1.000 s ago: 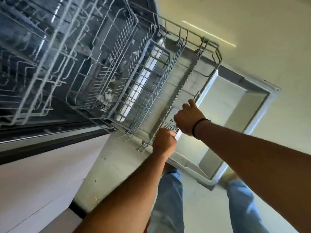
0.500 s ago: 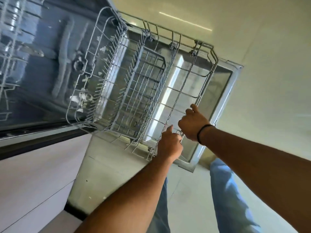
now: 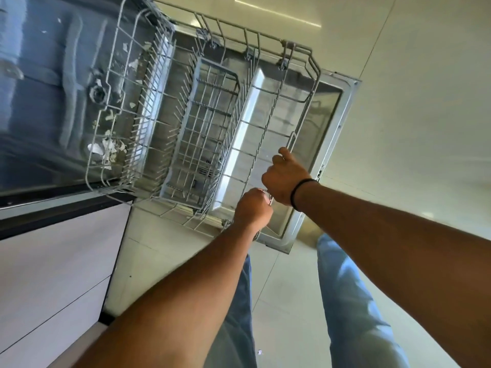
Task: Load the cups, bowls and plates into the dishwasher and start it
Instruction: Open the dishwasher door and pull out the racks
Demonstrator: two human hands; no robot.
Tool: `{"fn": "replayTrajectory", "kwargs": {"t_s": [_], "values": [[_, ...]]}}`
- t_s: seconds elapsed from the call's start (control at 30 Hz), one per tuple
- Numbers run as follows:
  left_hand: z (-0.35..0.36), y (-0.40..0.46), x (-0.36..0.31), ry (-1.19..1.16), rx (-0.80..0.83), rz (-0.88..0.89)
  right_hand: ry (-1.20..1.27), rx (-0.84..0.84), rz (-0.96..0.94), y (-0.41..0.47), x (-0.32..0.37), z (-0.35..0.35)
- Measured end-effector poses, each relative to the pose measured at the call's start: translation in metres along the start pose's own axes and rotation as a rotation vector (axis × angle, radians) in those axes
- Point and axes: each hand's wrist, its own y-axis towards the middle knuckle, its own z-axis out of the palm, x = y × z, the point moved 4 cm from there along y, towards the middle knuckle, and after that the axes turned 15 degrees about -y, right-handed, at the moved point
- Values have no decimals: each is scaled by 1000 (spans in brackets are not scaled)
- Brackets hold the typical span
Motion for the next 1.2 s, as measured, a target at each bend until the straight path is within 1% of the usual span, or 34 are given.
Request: {"fn": "replayTrajectory", "kwargs": {"t_s": [0.13, 0.23, 0.3, 0.4, 0.5, 0.6, 0.8, 0.87, 0.93, 1.0, 1.03, 1.07, 1.1, 1.13, 1.2], "values": [[-4, -2, 0, -40, 14, -12, -1, 33, -4, 2, 1, 2], [-11, -2, 6, -140, -11, -20, 21, 53, -10, 3, 0, -3], [-26, -2, 11, -229, -76, -19, 73, 62, -11, 6, -3, -15], [-59, -1, 20, -383, -202, -15, 255, 69, 7, 16, -10, -38], [-109, 2, 33, -455, -399, 11, 314, 20, 2, 35, -13, -74], [-171, -1, 50, -443, -633, 111, 366, -98, 3, 59, -7, -129], [-295, -41, 70, -518, -987, 265, 417, -403, -62, 97, 28, -260], [-333, -64, 69, -437, -1129, 375, 420, -555, -76, 103, 41, -305], [-367, -87, 69, -344, -1250, 453, 416, -744, -81, 107, 53, -350], [-397, -103, 73, -249, -1368, 453, 381, -935, -70, 110, 61, -388], [-411, -108, 79, -225, -1426, 422, 349, -1007, -66, 112, 66, -405], [-424, -110, 88, -212, -1465, 370, 311, -1059, -64, 115, 72, -419], [-434, -110, 98, -202, -1467, 308, 272, -1082, -62, 120, 77, -431], [-443, -108, 107, -192, -1426, 249, 231, -1073, -70, 128, 82, -441], [-452, -101, 120, -137, -1270, 149, 166, -985, -107, 145, 94, -451]]}}
